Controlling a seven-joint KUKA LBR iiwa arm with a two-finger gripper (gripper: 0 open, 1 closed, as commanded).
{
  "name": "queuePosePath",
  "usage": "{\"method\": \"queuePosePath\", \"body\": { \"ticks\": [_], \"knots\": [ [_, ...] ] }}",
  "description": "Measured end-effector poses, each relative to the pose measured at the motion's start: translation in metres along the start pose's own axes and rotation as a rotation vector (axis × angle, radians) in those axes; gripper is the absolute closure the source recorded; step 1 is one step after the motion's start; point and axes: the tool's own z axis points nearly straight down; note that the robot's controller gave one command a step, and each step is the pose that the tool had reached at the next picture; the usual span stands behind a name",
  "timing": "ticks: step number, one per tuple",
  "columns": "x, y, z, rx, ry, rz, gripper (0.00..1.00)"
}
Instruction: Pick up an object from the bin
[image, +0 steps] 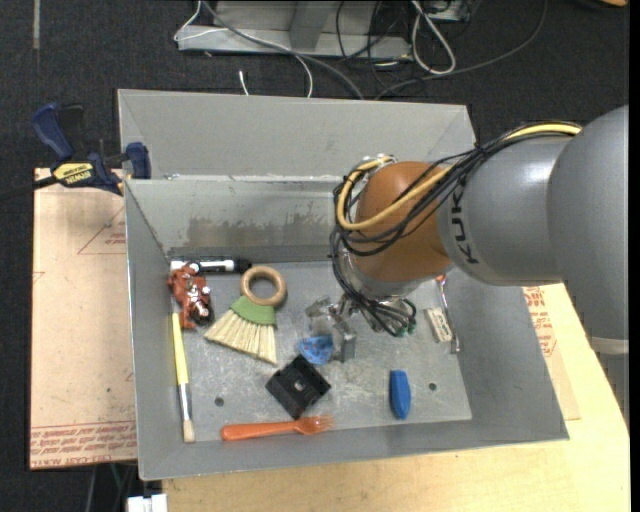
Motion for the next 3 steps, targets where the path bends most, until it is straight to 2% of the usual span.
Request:
{"method": "queuePosePath", "body": {
  "ticks": [1, 3],
  "knots": [
    [0.0, 0.0, 0.0, 0.0, 0.0, 0.0, 1.0],
    [-0.001, 0.0, -0.042, 0.0, -0.003, 0.002, 1.0]
  ]
}}
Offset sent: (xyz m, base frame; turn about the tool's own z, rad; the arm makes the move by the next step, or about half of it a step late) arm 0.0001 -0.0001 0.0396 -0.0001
